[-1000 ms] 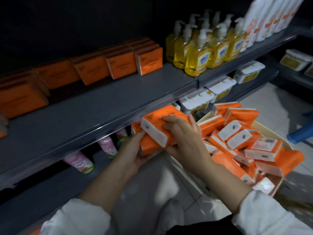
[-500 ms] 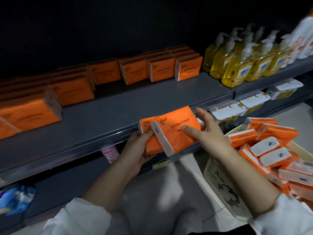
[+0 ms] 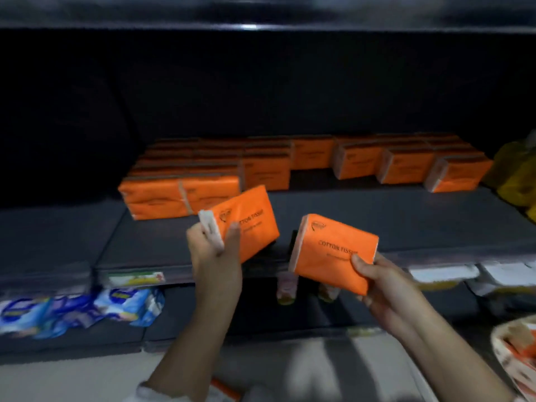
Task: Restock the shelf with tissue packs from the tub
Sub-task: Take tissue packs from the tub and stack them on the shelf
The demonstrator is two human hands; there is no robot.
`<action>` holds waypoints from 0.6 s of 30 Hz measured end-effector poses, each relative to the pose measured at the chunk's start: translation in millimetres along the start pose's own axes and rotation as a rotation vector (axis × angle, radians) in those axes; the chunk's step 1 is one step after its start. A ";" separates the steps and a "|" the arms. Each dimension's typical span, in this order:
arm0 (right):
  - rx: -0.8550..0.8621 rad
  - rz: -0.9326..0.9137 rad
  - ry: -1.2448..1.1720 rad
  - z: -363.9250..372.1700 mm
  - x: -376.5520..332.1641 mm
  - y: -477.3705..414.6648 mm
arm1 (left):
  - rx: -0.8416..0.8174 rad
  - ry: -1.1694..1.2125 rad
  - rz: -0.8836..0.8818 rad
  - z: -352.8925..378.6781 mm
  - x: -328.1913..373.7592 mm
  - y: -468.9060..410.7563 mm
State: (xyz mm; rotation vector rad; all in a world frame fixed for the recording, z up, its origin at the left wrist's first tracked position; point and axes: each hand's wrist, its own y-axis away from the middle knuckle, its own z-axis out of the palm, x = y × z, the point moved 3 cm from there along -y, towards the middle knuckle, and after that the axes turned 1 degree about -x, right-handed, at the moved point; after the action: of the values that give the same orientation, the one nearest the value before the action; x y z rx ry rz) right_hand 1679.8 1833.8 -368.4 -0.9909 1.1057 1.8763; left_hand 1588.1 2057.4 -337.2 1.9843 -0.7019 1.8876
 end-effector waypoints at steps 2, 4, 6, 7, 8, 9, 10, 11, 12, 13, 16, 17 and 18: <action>-0.025 0.006 0.047 26.5 4.8 -9.1 | 0.072 0.074 -0.052 -25.1 -5.0 -11.8; -0.054 0.005 0.069 53.5 8.2 -20.1 | 0.159 0.159 -0.110 -50.7 -13.0 -24.9; -0.047 -0.011 0.078 72.2 8.1 -26.9 | 0.253 0.193 -0.147 -67.2 -18.8 -33.0; -0.045 -0.016 0.103 85.1 10.0 -30.6 | 0.300 0.210 -0.166 -76.2 -22.5 -37.0; -0.039 -0.028 0.132 96.1 14.0 -35.4 | 0.340 0.231 -0.179 -83.2 -24.7 -39.5; -0.025 -0.046 0.161 106.4 18.9 -39.6 | 0.383 0.246 -0.183 -89.2 -26.7 -41.8; -0.014 -0.068 0.193 115.7 24.4 -43.0 | 0.432 0.260 -0.184 -94.6 -28.4 -44.6; -0.013 -0.087 0.226 125.4 29.4 -45.8 | 0.484 0.283 -0.174 -99.5 -29.2 -47.7; -0.023 -0.105 0.259 135.5 33.3 -48.8 | 0.536 0.311 -0.164 -104.0 -30.4 -51.3; -0.042 -0.127 0.299 146.7 35.4 -50.1 | 0.583 0.332 -0.157 -108.0 -31.3 -55.3; -0.114 -0.249 0.441 184.5 32.2 -54.9 | 0.685 0.430 -0.162 -117.7 -34.4 -68.7; -0.127 -0.291 0.503 196.7 30.1 -57.6 | 0.687 0.464 -0.153 -120.9 -34.3 -72.7; -0.136 -0.330 0.571 208.2 28.8 -61.1 | 0.688 0.500 -0.147 -122.5 -33.7 -76.1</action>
State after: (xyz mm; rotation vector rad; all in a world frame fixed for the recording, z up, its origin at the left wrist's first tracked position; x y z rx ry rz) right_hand 1668.5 2051.2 -345.5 -1.7436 1.0456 1.4479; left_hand 1526.7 2191.4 -352.5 1.6767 0.2616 2.6022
